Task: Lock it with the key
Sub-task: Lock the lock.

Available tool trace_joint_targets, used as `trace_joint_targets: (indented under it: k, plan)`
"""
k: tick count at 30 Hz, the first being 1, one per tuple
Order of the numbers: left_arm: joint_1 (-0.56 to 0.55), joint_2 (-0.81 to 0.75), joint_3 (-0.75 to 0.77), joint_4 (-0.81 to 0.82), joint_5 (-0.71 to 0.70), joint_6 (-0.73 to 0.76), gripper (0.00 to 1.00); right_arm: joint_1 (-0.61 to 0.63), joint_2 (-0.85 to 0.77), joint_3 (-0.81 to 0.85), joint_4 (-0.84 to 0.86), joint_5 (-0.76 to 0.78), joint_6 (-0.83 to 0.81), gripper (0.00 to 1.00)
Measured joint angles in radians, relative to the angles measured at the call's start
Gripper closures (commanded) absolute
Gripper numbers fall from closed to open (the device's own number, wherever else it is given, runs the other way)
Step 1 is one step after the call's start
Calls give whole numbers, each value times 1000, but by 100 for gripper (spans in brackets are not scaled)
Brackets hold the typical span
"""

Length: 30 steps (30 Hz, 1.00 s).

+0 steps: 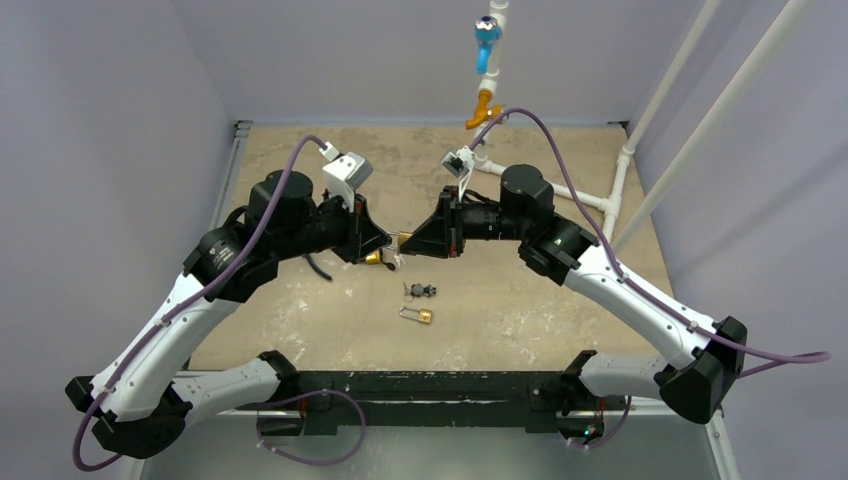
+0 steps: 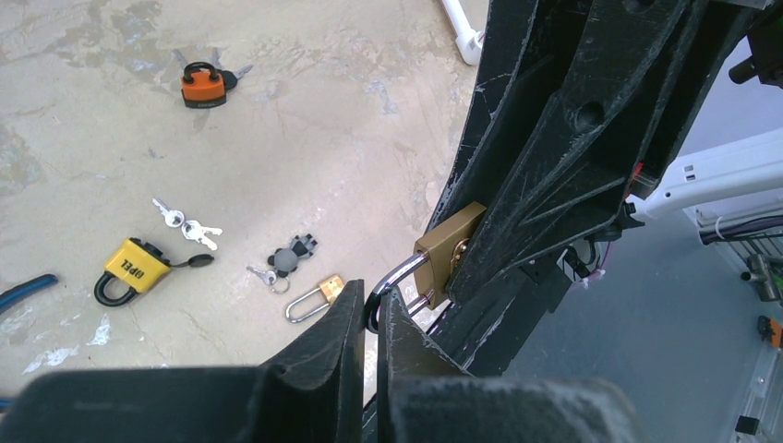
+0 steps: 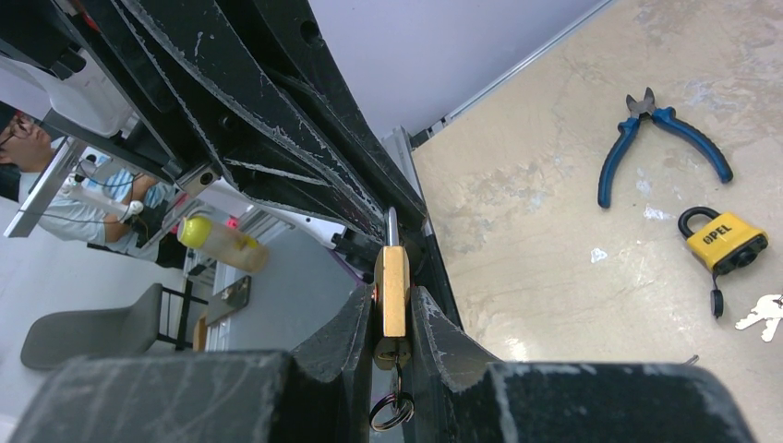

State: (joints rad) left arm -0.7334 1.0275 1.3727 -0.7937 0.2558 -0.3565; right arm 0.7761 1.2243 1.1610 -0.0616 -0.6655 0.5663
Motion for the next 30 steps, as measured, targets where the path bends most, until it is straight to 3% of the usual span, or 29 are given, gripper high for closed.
trace_joint_targets:
  k: [30]
  plan:
    - [-14,-2,0,-1,-10,-8,100,3,7,8,-22,2,-2,100]
